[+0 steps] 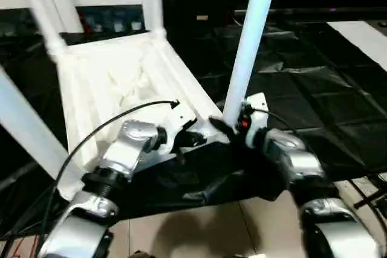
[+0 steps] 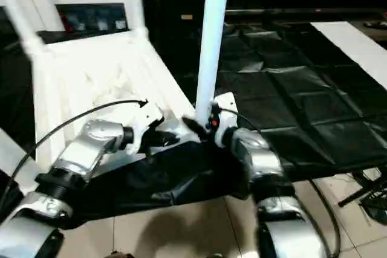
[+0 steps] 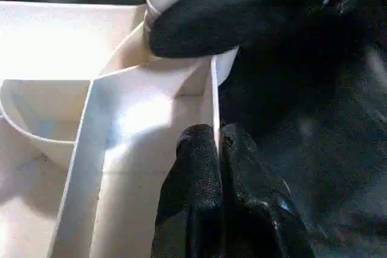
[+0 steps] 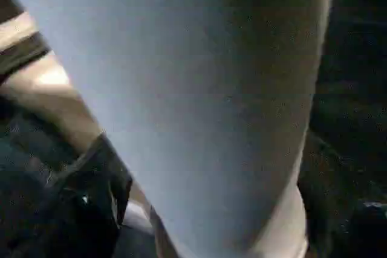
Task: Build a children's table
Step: Rotate leg to tighten
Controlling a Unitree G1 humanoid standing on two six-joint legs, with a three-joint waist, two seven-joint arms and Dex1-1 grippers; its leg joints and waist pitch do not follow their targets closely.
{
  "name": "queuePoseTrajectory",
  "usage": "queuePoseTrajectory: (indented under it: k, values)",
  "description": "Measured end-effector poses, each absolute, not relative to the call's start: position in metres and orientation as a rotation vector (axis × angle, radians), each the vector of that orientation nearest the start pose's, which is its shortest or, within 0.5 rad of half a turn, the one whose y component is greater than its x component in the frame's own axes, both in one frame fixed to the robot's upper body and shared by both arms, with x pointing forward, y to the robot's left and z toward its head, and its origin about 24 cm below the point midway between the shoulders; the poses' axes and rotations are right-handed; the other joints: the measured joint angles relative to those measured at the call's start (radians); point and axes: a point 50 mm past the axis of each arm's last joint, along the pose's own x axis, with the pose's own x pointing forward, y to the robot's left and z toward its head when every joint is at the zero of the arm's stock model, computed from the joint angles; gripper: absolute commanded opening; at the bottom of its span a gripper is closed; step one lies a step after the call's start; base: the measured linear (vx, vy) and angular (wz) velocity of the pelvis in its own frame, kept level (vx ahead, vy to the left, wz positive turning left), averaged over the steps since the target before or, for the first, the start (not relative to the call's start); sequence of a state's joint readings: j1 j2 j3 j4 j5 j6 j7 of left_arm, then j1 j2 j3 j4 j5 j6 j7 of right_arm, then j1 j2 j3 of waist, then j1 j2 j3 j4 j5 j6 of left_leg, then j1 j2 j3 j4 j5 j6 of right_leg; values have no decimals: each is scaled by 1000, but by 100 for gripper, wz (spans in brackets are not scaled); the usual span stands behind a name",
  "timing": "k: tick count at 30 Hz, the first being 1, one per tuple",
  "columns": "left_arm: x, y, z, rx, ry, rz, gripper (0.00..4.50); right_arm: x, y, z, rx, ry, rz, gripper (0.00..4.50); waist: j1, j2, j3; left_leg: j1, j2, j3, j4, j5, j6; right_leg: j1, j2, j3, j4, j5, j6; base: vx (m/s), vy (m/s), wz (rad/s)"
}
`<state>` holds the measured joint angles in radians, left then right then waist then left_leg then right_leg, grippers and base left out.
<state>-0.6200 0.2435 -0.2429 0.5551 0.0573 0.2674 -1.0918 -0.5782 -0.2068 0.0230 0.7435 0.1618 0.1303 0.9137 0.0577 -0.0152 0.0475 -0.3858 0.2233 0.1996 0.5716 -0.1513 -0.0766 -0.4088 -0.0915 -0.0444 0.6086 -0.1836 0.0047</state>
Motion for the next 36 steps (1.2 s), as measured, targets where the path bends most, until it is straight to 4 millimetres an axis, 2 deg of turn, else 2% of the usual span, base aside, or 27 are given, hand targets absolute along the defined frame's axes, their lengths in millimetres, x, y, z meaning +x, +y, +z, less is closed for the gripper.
queuePoseTrajectory:
  k: [6,10,11,12,13,20,25,28,30,34,36]
  values:
    - [319,110,54,298,480,-1356,0,318,-148,41,4,380,1134,377,18,0,0,0,0,0,1,0,0,1,0,1,1,0,0,0,0,0]
    - [316,118,54,297,502,-1424,0,311,-146,41,7,409,1239,377,27,0,0,1,0,0,2,0,0,1,0,0,2,0,0,0,0,0]
    - [316,119,54,300,505,-1436,0,310,-146,42,12,416,1250,377,31,0,0,1,0,0,2,0,0,1,0,0,2,0,0,0,0,0]
    - [316,119,54,303,506,-1447,0,309,-146,42,21,420,1260,350,33,0,0,1,0,0,2,0,0,1,0,0,2,0,0,0,0,0]
    - [316,119,54,303,508,-1458,0,308,-146,42,28,423,1267,350,35,0,0,1,0,0,2,0,0,2,0,0,2,0,0,0,0,0]
    - [316,119,53,303,512,-1495,0,305,-146,42,27,436,1281,288,37,0,0,1,0,0,2,0,0,2,-1,1,2,0,0,0,0,0]
    - [316,118,53,307,503,-1487,0,304,-144,42,27,427,1271,276,38,1,0,1,0,0,2,0,0,2,-1,1,2,0,0,0,0,0]
    - [320,117,52,314,487,-1428,0,307,-142,39,30,391,1176,272,31,3,-1,2,0,0,2,0,0,3,-1,2,3,0,0,0,0,0]
    - [325,113,52,313,471,-1346,0,314,-139,36,40,359,1050,267,24,3,-1,3,0,-1,2,0,0,3,-1,1,4,1,0,0,0,0]
    - [333,101,50,287,450,-1189,0,333,-131,34,102,327,789,261,-14,3,0,3,0,-2,3,0,0,2,-1,3,3,1,0,0,0,0]
    - [335,96,50,269,451,-1149,0,337,-129,33,121,321,714,261,-25,4,-1,3,0,-2,3,0,0,2,-1,3,3,1,0,0,0,0]
